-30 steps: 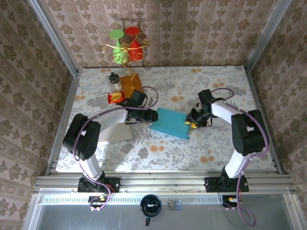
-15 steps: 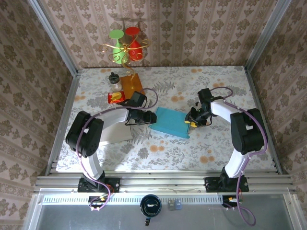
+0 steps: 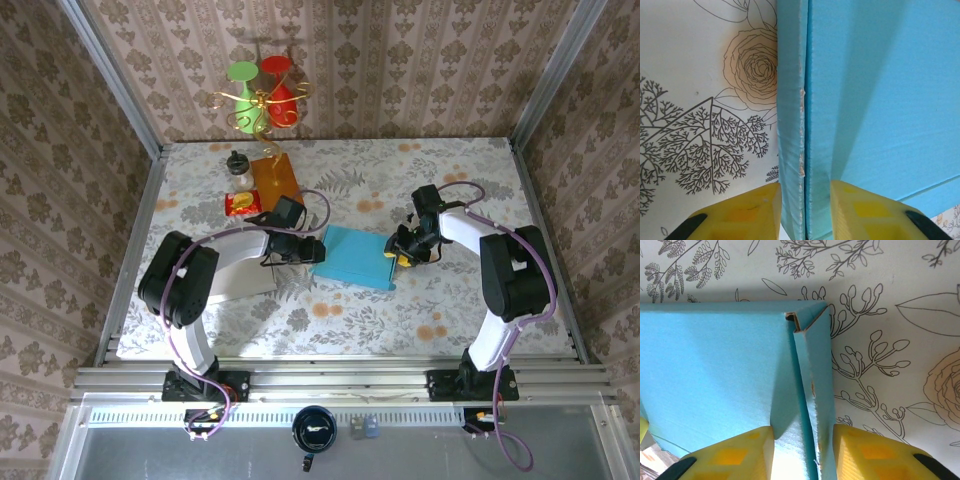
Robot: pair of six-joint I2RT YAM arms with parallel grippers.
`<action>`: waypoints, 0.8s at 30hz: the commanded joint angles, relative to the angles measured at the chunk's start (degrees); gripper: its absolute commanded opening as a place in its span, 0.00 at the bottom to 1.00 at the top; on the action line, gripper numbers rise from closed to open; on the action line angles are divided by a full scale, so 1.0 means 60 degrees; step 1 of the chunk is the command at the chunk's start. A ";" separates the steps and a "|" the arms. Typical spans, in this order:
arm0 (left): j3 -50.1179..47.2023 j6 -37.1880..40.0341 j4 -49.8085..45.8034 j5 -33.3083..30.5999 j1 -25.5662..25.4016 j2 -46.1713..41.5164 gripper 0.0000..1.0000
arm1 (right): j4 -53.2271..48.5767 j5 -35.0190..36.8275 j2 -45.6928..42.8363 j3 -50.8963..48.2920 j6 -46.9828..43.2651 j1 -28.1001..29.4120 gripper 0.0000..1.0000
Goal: Fold the paper box
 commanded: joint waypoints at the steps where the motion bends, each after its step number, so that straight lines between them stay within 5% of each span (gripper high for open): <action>1: -0.0209 0.0127 -0.0270 -0.0172 -0.0039 0.0052 0.30 | -0.0330 0.0319 0.0194 0.0068 -0.0175 0.0008 0.39; 12: -0.0176 0.0010 -0.0047 -0.0026 -0.0105 0.0082 0.27 | -0.0114 -0.0098 -0.0348 -0.0505 -0.0072 0.0132 0.45; 24: -0.0953 -0.0869 0.1126 0.0121 -0.0309 -0.0045 0.20 | -0.0250 0.0211 0.0562 -0.0145 -0.0150 0.0303 0.32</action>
